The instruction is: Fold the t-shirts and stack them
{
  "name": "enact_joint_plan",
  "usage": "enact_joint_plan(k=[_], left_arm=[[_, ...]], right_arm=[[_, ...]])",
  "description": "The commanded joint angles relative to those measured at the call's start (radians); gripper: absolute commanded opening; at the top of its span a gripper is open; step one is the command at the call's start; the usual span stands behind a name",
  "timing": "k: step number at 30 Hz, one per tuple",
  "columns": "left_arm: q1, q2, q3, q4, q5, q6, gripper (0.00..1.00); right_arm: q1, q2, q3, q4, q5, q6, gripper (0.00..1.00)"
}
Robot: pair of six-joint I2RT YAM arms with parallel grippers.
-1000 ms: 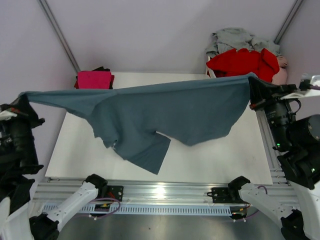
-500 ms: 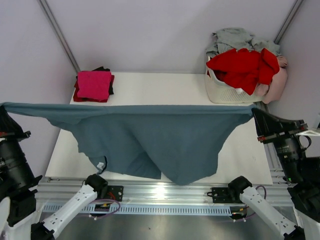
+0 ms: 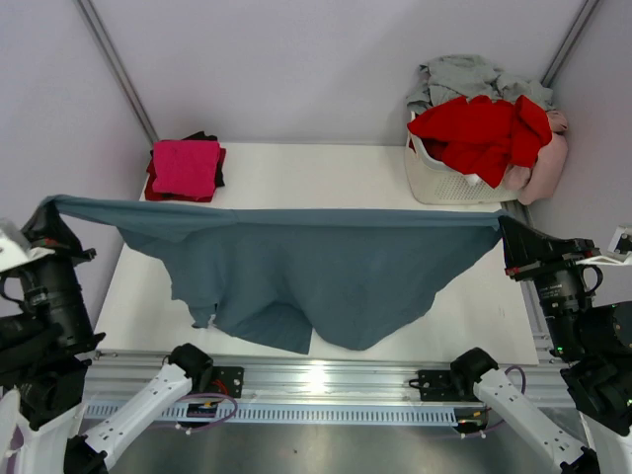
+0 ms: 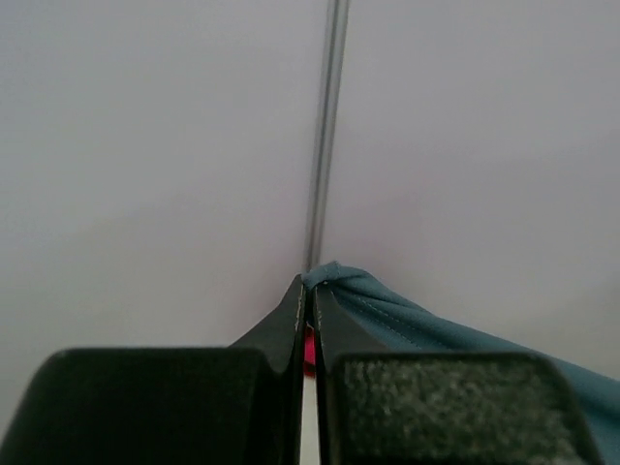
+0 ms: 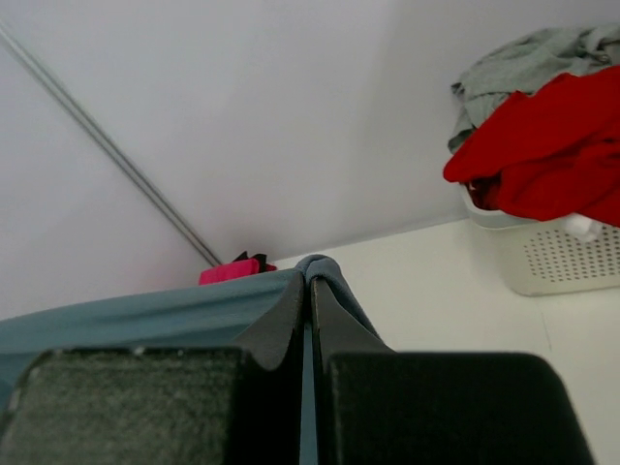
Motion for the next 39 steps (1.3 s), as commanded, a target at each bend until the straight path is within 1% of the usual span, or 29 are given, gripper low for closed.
enact_joint_plan(k=[1,3,4,6,9,10,12,13,14,16,17,18,19,20,21,22,23,24,25,26,29,31,32,34,36,37,39], left_arm=[[0.009,0.034,-0.026,-0.243,-0.103,-0.287,0.01],[0.01,0.051,-0.075,-0.341,-0.043,-0.407,0.01],[0.009,0.064,-0.097,-0.369,-0.029,-0.487,0.01],[0.01,0.088,-0.167,-0.383,-0.002,-0.54,0.01],[0.013,0.217,-0.203,-0.452,-0.037,-0.63,0.01],[0.02,0.288,-0.203,-0.481,-0.028,-0.691,0.01],[0.068,0.35,-0.218,-0.472,0.041,-0.724,0.01],[0.099,0.414,-0.235,-0.432,0.072,-0.733,0.01],[0.115,0.451,-0.234,-0.412,0.083,-0.735,0.01],[0.144,0.531,-0.194,-0.378,0.101,-0.742,0.01],[0.147,0.604,-0.179,-0.346,0.101,-0.748,0.01],[0.147,0.634,-0.157,-0.313,0.1,-0.735,0.01],[0.148,0.654,-0.16,-0.265,0.122,-0.721,0.01],[0.148,0.692,-0.159,-0.175,0.129,-0.71,0.01],[0.148,0.715,-0.137,-0.141,0.132,-0.686,0.01],[0.151,0.741,-0.117,-0.125,0.118,-0.681,0.01],[0.153,0.799,-0.094,-0.137,0.106,-0.681,0.01],[0.159,0.827,-0.036,-0.139,0.095,-0.675,0.01],[0.161,0.847,-0.025,-0.13,0.086,-0.666,0.01],[0.162,0.872,-0.021,-0.089,0.087,-0.646,0.01],[0.168,0.881,-0.025,-0.007,0.087,-0.618,0.01],[0.17,0.874,-0.027,0.025,0.084,-0.607,0.01],[0.168,0.869,-0.025,0.045,0.084,-0.591,0.01],[0.17,0.872,-0.022,0.093,0.09,-0.571,0.01],[0.168,0.91,0.035,0.078,0.089,-0.554,0.01],[0.168,0.926,0.074,0.064,0.083,-0.552,0.01],[0.168,0.961,0.165,0.029,0.08,-0.549,0.01]], right_arm=[[-0.015,0.003,-0.017,0.002,0.21,-0.026,0.0],[-0.015,0.029,-0.031,-0.013,0.248,-0.013,0.0],[-0.015,0.067,-0.043,-0.032,0.265,-0.01,0.0],[-0.015,0.107,-0.071,-0.026,0.312,-0.009,0.0],[-0.017,0.201,-0.143,0.008,0.352,-0.007,0.0],[-0.017,0.231,-0.16,0.051,0.363,-0.013,0.0],[-0.022,0.348,-0.192,0.089,0.365,-0.019,0.0],[-0.034,0.395,-0.194,0.129,0.357,-0.03,0.0],[-0.041,0.493,-0.186,0.152,0.353,-0.041,0.0],[-0.061,0.589,-0.172,0.25,0.334,-0.076,0.0],[-0.064,0.674,-0.152,0.287,0.32,-0.09,0.0],[-0.066,0.716,-0.145,0.392,0.302,-0.11,0.0],[-0.063,0.756,-0.134,0.448,0.285,-0.134,0.0],[-0.054,0.844,-0.099,0.491,0.255,-0.186,0.0],[-0.049,0.889,-0.064,0.549,0.25,-0.213,0.0],[-0.045,0.935,-0.018,0.542,0.251,-0.233,0.0],[-0.04,1.018,0.079,0.504,0.257,-0.268,0.0],[-0.038,1.052,0.116,0.49,0.259,-0.286,0.0],[-0.037,1.077,0.139,0.497,0.257,-0.332,0.0],[-0.037,1.11,0.155,0.549,0.257,-0.351,0.0],[-0.04,1.134,0.153,0.628,0.253,-0.403,0.0],[-0.041,1.138,0.142,0.692,0.256,-0.406,0.0],[-0.048,1.138,0.136,0.715,0.259,-0.444,0.0],[-0.061,1.151,0.152,0.737,0.248,-0.451,0.0],[-0.08,1.184,0.19,0.712,0.23,-0.449,0.0],[-0.081,1.198,0.239,0.685,0.233,-0.452,0.0],[-0.08,1.212,0.271,0.666,0.234,-0.463,0.0]])
